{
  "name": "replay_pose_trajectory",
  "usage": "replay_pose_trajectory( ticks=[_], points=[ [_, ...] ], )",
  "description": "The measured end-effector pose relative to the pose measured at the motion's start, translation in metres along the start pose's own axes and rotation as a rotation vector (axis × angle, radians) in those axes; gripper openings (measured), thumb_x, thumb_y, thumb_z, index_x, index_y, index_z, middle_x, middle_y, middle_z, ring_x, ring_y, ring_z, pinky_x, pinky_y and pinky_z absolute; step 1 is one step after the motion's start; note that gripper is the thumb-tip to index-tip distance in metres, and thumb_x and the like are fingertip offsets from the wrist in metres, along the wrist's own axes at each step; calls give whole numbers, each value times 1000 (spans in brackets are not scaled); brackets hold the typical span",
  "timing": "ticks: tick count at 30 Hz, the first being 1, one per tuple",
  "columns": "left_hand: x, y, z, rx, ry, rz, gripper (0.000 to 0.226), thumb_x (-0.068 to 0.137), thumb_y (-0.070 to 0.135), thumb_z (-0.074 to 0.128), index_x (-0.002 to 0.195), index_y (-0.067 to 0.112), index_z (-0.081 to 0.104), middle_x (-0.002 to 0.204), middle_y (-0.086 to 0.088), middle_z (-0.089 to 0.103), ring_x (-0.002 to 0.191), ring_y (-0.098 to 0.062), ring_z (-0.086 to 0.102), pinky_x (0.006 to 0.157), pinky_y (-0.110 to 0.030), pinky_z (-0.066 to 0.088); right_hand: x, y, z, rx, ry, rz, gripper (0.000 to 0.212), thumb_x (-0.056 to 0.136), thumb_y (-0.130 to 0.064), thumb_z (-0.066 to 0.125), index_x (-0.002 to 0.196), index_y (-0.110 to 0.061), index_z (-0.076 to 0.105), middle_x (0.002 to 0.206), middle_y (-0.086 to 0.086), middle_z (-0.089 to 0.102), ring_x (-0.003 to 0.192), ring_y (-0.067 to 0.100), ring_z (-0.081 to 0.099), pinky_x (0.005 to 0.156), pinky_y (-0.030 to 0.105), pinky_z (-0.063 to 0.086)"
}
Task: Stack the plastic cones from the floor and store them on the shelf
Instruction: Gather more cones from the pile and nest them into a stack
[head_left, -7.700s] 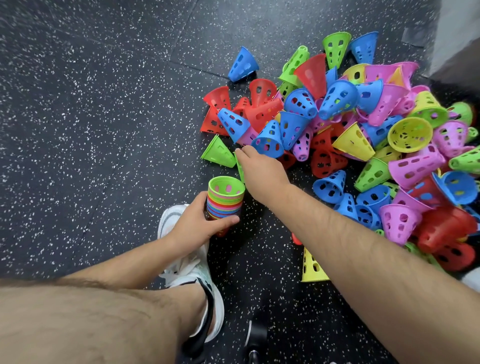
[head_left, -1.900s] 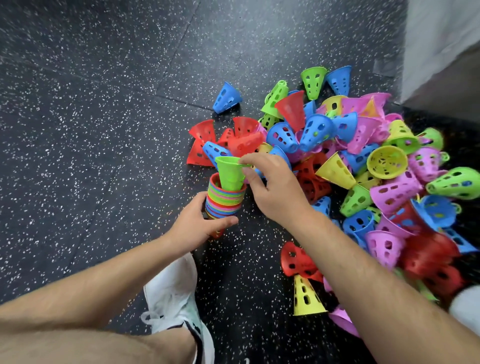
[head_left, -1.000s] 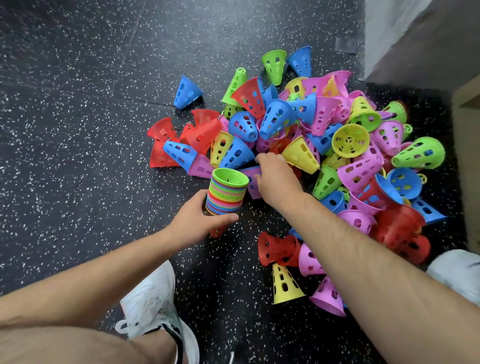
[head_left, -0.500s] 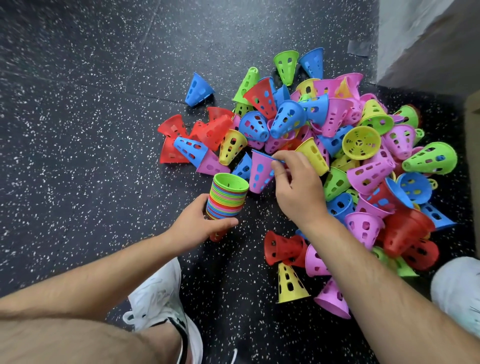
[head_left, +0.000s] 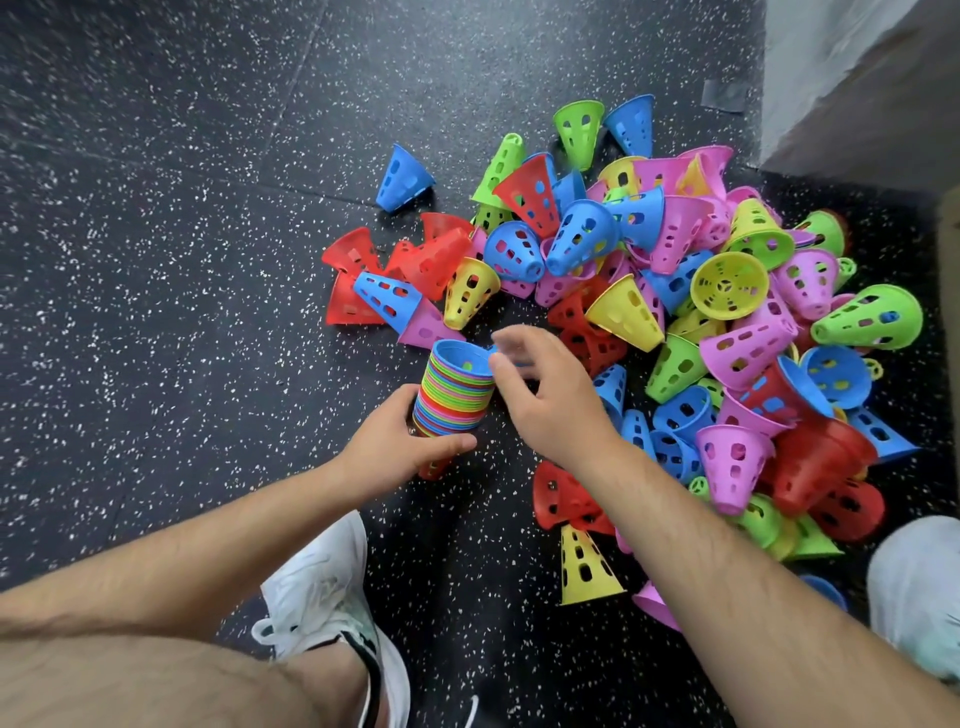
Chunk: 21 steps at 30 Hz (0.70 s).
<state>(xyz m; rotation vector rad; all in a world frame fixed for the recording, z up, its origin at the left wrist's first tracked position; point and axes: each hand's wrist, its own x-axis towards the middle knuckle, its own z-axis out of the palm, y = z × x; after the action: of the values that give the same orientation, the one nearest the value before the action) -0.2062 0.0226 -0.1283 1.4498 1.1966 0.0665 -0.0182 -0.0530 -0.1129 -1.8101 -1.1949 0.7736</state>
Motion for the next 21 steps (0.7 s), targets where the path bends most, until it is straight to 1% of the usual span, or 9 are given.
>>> replay_pose_trajectory(
  ticks=[2, 4, 7, 9, 12, 15, 16, 18, 21],
  points=[
    [-1, 0, -1, -8, -13, -14, 57, 70, 29, 94, 115, 16, 61, 101, -9, 75, 76, -13, 69, 67, -26, 58, 5, 7, 2, -69, 94, 99, 24, 101, -28, 54, 123, -20, 58, 115, -8, 56, 104, 3, 57, 92, 30, 52],
    [-2, -2, -2, -15, -19, -28, 57, 71, 28, 94, 115, 16, 61, 101, -12, 75, 75, -17, 69, 70, -33, 59, 12, 17, 3, -178, 110, 211, 30, 100, -31, 55, 127, -18, 56, 117, -5, 55, 105, 10, 57, 94, 34, 50],
    [-3, -3, -5, 5, -13, -28, 58, 70, 32, 94, 115, 17, 61, 102, -8, 75, 87, -28, 72, 76, -32, 59, 21, 28, 5, -327, 78, 339, 42, 99, -37, 56, 131, -11, 54, 121, 4, 56, 108, 20, 57, 95, 39, 49],
    [-4, -4, -6, -3, -14, -31, 58, 70, 32, 94, 115, 17, 61, 101, -8, 76, 85, -27, 73, 75, -32, 59, 24, 31, 8, -385, 54, 373, 37, 99, -37, 56, 126, -11, 58, 116, 5, 58, 105, 22, 57, 91, 39, 50],
    [-6, -6, -8, -15, -11, -32, 56, 72, 29, 93, 116, 15, 61, 103, -11, 75, 83, -20, 70, 74, -30, 58, 25, 31, 14, -438, 28, 345, 23, 100, -32, 53, 114, -16, 62, 105, 2, 60, 95, 22, 58, 79, 38, 50],
    [-6, -9, -10, -24, -18, -36, 57, 72, 29, 93, 116, 15, 60, 103, -13, 75, 89, -31, 73, 76, -33, 58, 22, 30, 15, -408, 78, 263, 19, 103, -29, 49, 108, -16, 61, 97, 3, 58, 90, 22, 55, 73, 37, 45],
    [-6, -10, -11, -30, -20, -37, 57, 72, 28, 93, 117, 14, 60, 104, -13, 75, 92, -33, 72, 77, -34, 58, 21, 29, 14, -380, 103, 229, 19, 104, -28, 47, 108, -15, 61, 98, 3, 57, 90, 21, 54, 74, 36, 43],
    [-7, -11, -13, -41, -21, -41, 57, 73, 27, 93, 118, 14, 60, 105, -14, 75, 92, -33, 71, 76, -34, 58, 21, 27, 12, -300, 150, 168, 20, 105, -26, 47, 112, -15, 62, 106, 3, 57, 96, 14, 50, 79, 26, 38],
    [-7, -12, -15, -49, -17, -41, 57, 73, 25, 93, 118, 14, 60, 105, -14, 75, 83, -22, 70, 71, -29, 58, 20, 19, 9, -200, 212, 78, 23, 104, -22, 50, 118, -12, 64, 119, 4, 57, 107, 7, 49, 91, 18, 38]
  ],
)
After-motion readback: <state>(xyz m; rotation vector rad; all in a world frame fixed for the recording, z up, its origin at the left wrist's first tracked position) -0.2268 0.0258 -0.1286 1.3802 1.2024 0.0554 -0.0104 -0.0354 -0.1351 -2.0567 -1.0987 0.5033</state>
